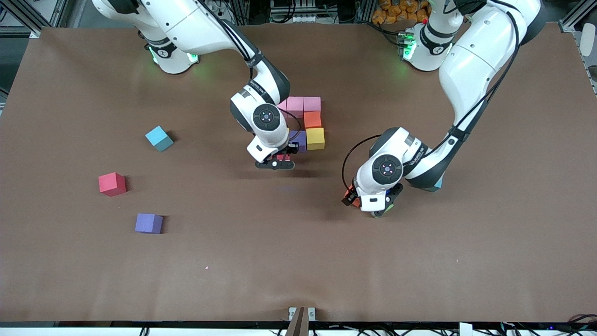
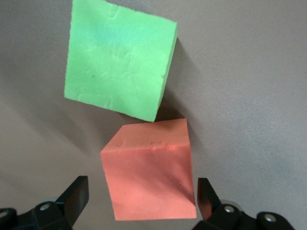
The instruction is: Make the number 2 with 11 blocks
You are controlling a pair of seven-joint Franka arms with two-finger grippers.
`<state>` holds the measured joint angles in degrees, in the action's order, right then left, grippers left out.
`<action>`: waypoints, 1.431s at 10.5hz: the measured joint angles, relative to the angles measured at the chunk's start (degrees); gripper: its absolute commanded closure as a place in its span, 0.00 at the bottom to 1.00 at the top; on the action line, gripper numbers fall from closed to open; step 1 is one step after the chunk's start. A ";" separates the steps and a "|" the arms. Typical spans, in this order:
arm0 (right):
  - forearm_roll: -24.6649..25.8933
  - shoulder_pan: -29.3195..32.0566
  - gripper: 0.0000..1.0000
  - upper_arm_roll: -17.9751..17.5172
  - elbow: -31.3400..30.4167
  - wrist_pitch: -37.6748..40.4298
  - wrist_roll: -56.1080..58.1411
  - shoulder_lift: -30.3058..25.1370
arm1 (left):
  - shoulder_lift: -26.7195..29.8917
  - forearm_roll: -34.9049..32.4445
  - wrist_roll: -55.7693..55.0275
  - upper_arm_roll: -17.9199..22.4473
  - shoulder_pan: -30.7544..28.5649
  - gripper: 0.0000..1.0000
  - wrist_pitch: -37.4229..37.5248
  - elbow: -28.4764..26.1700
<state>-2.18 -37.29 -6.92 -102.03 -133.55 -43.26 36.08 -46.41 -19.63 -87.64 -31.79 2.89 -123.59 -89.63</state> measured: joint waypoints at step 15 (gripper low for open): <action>0.08 19.06 0.00 1.71 4.61 7.08 8.33 -5.66 | -5.58 -0.13 12.14 3.27 17.82 0.47 -2.57 15.58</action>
<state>-2.11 -18.24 -5.21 -97.41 -126.46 -34.93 30.43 -51.99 -19.76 -75.50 -28.52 20.71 -126.16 -74.06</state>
